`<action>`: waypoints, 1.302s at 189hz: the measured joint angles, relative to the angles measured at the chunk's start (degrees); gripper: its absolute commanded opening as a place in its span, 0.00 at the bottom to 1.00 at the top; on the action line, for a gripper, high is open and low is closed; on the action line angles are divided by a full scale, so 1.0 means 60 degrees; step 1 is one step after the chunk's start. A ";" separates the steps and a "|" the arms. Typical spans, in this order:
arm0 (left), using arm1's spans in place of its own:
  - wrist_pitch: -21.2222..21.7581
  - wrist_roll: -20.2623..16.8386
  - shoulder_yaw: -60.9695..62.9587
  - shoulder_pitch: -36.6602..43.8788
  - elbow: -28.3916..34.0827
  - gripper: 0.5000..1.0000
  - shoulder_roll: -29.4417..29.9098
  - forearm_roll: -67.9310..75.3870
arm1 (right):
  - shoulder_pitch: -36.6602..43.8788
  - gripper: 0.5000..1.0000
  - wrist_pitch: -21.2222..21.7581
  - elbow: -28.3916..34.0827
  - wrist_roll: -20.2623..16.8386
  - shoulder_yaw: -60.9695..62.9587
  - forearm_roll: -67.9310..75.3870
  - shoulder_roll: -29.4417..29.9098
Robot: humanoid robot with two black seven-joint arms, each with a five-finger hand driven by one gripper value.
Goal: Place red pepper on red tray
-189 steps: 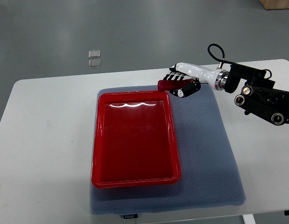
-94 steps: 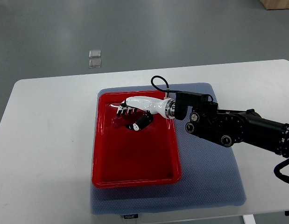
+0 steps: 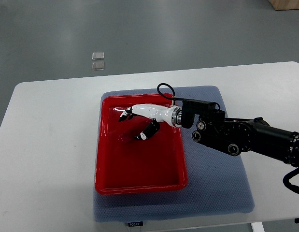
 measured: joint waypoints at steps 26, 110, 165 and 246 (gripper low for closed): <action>0.0000 0.0000 0.0000 0.0000 0.0010 1.00 0.0000 0.0000 | -0.0008 0.77 0.0007 -0.0002 0.0005 0.0149 0.0096 -0.0064; 0.0000 0.0000 0.0006 -0.0001 0.0011 1.00 0.0000 0.0000 | -0.1259 0.77 0.0222 0.0080 0.0035 0.5446 0.4303 -0.0528; 0.0000 0.0000 0.0028 0.0001 -0.0051 1.00 0.0000 0.0000 | -0.2905 0.83 0.1924 -0.0582 0.0033 0.7715 1.0652 -0.0418; 0.0000 0.0000 0.0045 0.0000 -0.0089 1.00 0.0000 0.0009 | -0.3672 0.83 0.3133 -0.1246 0.0044 0.7802 1.2169 -0.0433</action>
